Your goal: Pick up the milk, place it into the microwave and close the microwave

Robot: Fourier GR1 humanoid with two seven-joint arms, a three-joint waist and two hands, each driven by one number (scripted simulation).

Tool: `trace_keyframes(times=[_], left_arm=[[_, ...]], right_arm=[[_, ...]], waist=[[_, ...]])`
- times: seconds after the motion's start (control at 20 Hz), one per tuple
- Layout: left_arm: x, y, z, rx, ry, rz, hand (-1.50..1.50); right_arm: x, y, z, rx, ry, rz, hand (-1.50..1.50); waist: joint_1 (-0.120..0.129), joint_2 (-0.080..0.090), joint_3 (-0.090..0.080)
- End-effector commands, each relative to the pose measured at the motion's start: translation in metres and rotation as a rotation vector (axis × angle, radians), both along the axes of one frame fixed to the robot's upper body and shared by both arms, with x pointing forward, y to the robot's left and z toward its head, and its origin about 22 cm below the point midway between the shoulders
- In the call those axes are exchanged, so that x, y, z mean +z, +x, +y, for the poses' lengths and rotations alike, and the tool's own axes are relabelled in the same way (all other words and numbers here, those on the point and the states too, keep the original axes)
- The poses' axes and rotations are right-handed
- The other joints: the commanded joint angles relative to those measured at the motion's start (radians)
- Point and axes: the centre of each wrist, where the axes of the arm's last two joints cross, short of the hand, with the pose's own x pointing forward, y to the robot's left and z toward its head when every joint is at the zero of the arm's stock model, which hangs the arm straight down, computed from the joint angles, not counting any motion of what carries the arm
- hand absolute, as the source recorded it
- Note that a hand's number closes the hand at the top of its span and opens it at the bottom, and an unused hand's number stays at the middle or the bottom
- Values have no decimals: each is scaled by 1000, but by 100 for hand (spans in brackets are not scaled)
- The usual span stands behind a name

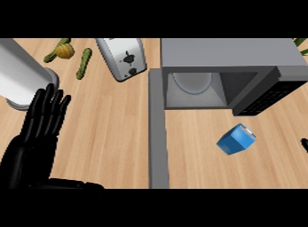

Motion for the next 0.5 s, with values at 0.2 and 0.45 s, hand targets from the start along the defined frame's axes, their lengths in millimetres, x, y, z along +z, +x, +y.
trace_keyframes(times=[0.2, 0.45], left_arm=[[-33, -13, -38, -10, -9, 0, -150], [-56, -30, -46, -2, 4, 16, -150]], right_arm=[[-42, -20, -17, -26, -27, 61, -150], [-73, -31, -45, -45, -31, 64, -150]], waist=[[6, 2, 0], [7, 2, 0]])
